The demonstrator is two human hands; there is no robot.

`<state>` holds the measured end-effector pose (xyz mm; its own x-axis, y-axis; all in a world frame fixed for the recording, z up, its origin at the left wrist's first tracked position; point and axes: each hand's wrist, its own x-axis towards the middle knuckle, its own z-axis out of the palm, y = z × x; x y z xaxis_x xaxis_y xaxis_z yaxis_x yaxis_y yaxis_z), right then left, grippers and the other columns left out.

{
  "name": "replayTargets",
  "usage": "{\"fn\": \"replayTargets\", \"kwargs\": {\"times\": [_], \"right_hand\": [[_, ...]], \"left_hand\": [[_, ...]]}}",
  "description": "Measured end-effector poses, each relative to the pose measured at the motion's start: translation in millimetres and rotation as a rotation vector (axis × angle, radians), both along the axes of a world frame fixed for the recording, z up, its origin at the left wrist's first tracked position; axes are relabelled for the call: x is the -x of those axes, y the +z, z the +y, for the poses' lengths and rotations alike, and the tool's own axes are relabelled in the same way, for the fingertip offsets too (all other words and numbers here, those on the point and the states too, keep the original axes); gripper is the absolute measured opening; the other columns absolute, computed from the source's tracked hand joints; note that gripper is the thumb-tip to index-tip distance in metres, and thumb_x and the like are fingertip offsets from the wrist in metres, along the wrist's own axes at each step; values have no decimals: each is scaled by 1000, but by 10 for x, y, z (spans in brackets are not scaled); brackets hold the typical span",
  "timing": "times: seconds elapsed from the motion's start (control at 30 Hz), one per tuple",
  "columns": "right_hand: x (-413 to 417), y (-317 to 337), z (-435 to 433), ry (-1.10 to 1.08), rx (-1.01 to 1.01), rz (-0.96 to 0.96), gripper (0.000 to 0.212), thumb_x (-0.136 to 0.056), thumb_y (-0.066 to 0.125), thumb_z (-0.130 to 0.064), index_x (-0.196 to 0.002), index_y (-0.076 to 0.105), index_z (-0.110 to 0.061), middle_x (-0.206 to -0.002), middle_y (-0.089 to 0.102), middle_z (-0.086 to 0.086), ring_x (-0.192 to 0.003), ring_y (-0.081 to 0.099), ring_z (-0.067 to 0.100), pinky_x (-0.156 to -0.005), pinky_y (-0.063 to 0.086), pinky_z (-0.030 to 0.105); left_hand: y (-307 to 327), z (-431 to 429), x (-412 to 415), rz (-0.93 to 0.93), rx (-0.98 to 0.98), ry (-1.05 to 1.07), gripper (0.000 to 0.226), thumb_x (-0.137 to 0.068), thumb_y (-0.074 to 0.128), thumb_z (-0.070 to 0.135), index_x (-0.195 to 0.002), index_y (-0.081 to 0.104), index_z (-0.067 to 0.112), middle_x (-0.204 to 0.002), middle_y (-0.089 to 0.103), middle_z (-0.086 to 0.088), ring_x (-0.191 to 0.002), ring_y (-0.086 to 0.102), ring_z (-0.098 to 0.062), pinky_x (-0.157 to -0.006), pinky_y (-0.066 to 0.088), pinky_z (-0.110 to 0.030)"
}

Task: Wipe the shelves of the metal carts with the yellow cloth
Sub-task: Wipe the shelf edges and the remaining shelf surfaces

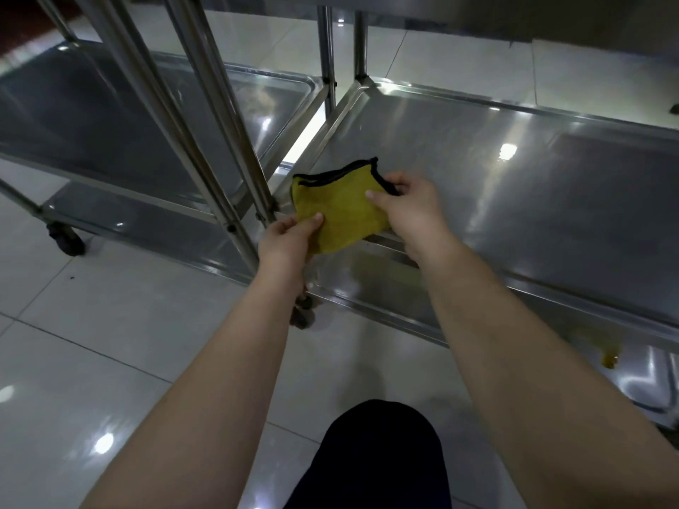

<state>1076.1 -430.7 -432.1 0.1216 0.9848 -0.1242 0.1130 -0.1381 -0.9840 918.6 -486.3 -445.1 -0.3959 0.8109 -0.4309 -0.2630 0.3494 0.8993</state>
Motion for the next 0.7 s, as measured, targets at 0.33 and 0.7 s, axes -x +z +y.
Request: {"fn": "replayTargets", "kwargs": {"times": [0.33, 0.7], "right_hand": [[-848, 731, -905, -207, 13, 473, 26, -83, 70, 1, -105, 65, -12, -89, 63, 13, -67, 65, 17, -58, 51, 28], [-2013, 786, -2246, -698, -93, 529, 19, -84, 66, 7, -95, 66, -9, -85, 60, 9, -69, 60, 18, -57, 49, 26]], "left_hand": [[819, -244, -724, -140, -108, -261, 18, -87, 71, 14, -80, 54, 14, -59, 58, -2, -40, 49, -11, -39, 38, -18], [726, -803, -2266, -193, 12, -733, 11, -88, 66, 16, -83, 57, 20, -57, 58, 3, -41, 52, -7, -39, 38, -14]]}}
